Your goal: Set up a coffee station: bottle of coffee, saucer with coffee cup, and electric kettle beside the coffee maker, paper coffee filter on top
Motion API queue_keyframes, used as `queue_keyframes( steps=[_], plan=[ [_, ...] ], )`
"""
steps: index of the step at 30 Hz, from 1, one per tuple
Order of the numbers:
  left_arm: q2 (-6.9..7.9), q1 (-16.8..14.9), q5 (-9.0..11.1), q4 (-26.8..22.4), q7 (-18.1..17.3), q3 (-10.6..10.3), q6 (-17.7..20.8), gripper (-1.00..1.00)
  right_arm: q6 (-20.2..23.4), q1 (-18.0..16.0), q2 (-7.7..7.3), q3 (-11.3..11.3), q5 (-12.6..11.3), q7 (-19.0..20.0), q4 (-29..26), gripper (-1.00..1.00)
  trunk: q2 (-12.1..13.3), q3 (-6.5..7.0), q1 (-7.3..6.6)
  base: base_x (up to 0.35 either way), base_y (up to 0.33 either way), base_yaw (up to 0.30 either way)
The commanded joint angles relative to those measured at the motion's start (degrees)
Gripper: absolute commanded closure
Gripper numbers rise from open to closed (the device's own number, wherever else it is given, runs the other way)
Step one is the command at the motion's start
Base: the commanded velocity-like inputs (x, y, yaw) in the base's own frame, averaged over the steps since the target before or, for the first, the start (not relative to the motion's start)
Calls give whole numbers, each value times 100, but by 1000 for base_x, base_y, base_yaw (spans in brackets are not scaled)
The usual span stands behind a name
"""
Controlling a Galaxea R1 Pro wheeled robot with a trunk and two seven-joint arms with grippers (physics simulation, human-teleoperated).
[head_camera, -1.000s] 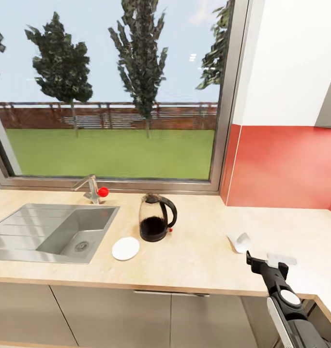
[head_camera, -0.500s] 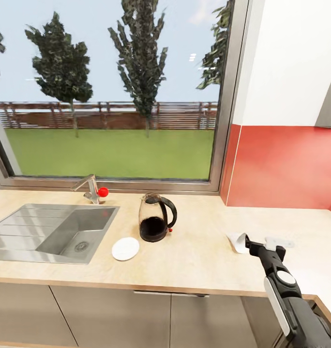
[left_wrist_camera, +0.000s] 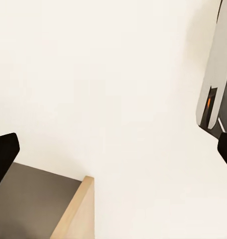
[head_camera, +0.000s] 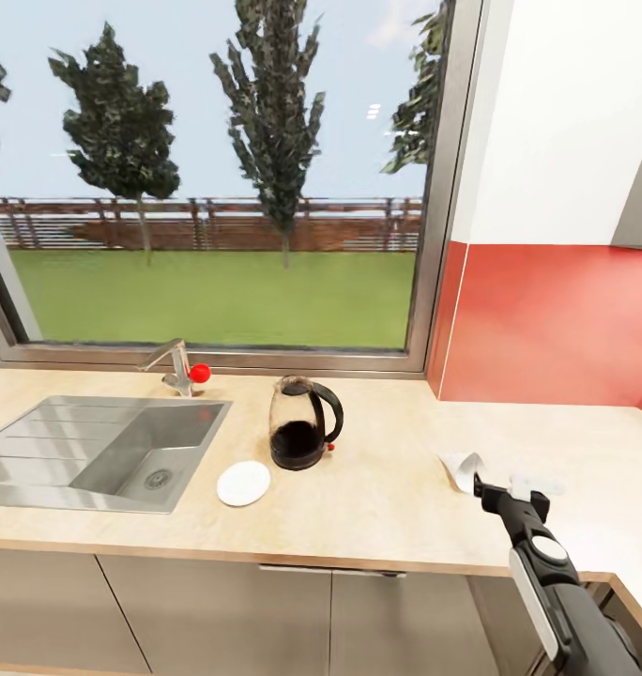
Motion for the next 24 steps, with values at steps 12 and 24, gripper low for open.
queue_keyframes(
  steps=[12, 24],
  plan=[
    [5, -3, -1, 9, 14, 1, 7, -100, 18, 0, 2, 8, -46, -28, 63, -100, -4, -2, 2, 156, -115, 0],
    [15, 1, -1, 9, 14, 7, 7, -100, -3, 0, -2, -8, -42, -28, 130, -100, -4, -2, 2, 50, -35, 0]
  ],
)
